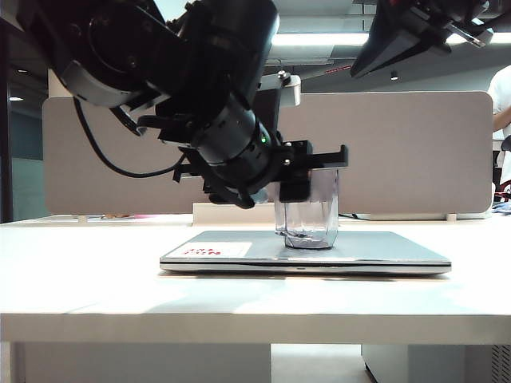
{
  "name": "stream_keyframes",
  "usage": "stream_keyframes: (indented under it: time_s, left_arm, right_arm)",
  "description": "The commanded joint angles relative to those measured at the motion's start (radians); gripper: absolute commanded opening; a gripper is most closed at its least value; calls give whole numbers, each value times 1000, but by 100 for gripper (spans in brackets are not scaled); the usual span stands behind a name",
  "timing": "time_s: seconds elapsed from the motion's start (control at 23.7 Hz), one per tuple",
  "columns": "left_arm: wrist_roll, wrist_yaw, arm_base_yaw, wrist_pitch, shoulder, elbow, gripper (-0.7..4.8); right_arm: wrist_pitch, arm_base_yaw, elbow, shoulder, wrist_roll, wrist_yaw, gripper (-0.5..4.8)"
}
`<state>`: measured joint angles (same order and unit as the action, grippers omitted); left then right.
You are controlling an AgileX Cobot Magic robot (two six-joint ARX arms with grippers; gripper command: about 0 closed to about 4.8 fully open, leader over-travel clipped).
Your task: Pick up the water cup and place it on the left side of the laptop.
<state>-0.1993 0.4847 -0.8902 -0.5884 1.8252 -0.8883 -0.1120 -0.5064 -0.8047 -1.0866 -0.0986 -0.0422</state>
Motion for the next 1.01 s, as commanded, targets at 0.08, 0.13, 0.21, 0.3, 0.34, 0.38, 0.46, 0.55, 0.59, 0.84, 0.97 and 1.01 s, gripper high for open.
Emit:
stream_keyframes:
  time_s: [0.08, 0.13, 0.21, 0.3, 0.34, 0.38, 0.46, 0.55, 0.59, 0.84, 0.97, 1.01]
  left_arm:
    - [0, 9, 23, -18, -2, -2, 175]
    - [0, 8, 29, -30, -2, -2, 175]
    - [0, 6, 47, -61, 4, -2, 175]
    - [0, 5, 62, -63, 4, -2, 175]
    - [0, 5, 67, -64, 4, -2, 175]
    - [0, 5, 76, -64, 4, -2, 175]
    - [0, -10, 95, -64, 4, -2, 175]
    - [0, -32, 111, -65, 4, -2, 175]
    - [0, -47, 119, -65, 4, -2, 174]
    - [1, -94, 151, -103, 30, -4, 142]
    - [9, -105, 150, -109, 56, -16, 142]
    - [8, -104, 151, -117, 69, -22, 142]
  right_arm:
    - [13, 0, -3, 6, 3, -5, -6]
    - [14, 0, -3, 5, 3, -5, -5]
    - [15, 0, -3, 5, 3, -5, -5]
    - [15, 0, -3, 5, 3, -5, -5]
    - [15, 0, -3, 5, 3, -5, -5]
    - [16, 0, -3, 5, 3, -5, -5]
    - [17, 0, -3, 5, 3, -5, -5]
    - [18, 0, -3, 5, 3, -5, -5]
    - [19, 0, -3, 5, 3, -5, -6]
    - [19, 0, -3, 5, 24, -5, -5]
    - [19, 0, -3, 5, 24, -4, -6]
    - [19, 0, -3, 5, 24, -4, -5]
